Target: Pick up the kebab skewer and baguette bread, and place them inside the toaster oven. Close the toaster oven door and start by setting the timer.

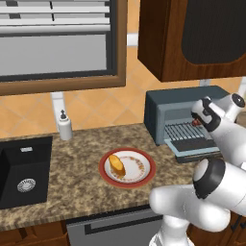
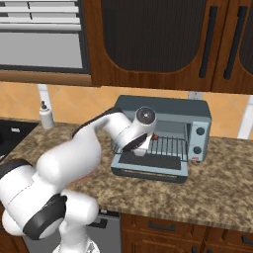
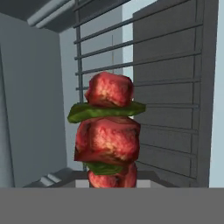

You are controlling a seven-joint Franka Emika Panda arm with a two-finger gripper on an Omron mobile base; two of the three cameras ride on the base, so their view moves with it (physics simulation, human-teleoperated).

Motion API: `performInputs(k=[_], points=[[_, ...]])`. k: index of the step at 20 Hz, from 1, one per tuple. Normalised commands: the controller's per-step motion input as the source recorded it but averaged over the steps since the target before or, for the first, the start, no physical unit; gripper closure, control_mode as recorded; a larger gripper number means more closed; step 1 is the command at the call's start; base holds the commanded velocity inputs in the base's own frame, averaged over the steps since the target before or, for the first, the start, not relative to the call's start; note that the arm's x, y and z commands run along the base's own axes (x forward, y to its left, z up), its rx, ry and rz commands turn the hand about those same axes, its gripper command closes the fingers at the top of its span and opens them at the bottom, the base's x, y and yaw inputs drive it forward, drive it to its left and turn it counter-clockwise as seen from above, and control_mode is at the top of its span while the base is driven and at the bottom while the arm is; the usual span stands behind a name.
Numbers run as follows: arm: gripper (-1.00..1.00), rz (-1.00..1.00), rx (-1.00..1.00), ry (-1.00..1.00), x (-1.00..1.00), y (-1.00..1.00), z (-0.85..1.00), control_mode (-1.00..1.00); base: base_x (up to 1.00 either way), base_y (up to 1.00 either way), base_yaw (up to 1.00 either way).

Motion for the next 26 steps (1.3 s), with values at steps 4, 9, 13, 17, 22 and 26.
performInputs(k=[4, 9, 13, 17, 22, 26], points=[[1.0, 0.0, 0.0, 0.0, 0.43, 0.0, 0.0, -1.0, 0.0, 0.0, 0.0], [1.0, 0.0, 0.0, 0.0, 0.33, 0.0, -0.14, -1.0, 0.0, 0.0, 0.0], [1.0, 0.0, 0.0, 0.0, 0.27, 0.0, -0.29, -1.0, 0.0, 0.0, 0.0], [1.0, 0.0, 0.0, 0.0, 0.27, 0.0, -0.23, -1.0, 0.0, 0.0, 0.0], [1.0, 0.0, 0.0, 0.0, 0.37, 0.0, -0.1, -1.0, 0.0, 0.0, 0.0], [1.0, 0.0, 0.0, 0.0, 0.35, 0.0, 0.0, -1.0, 0.0, 0.0, 0.0]])
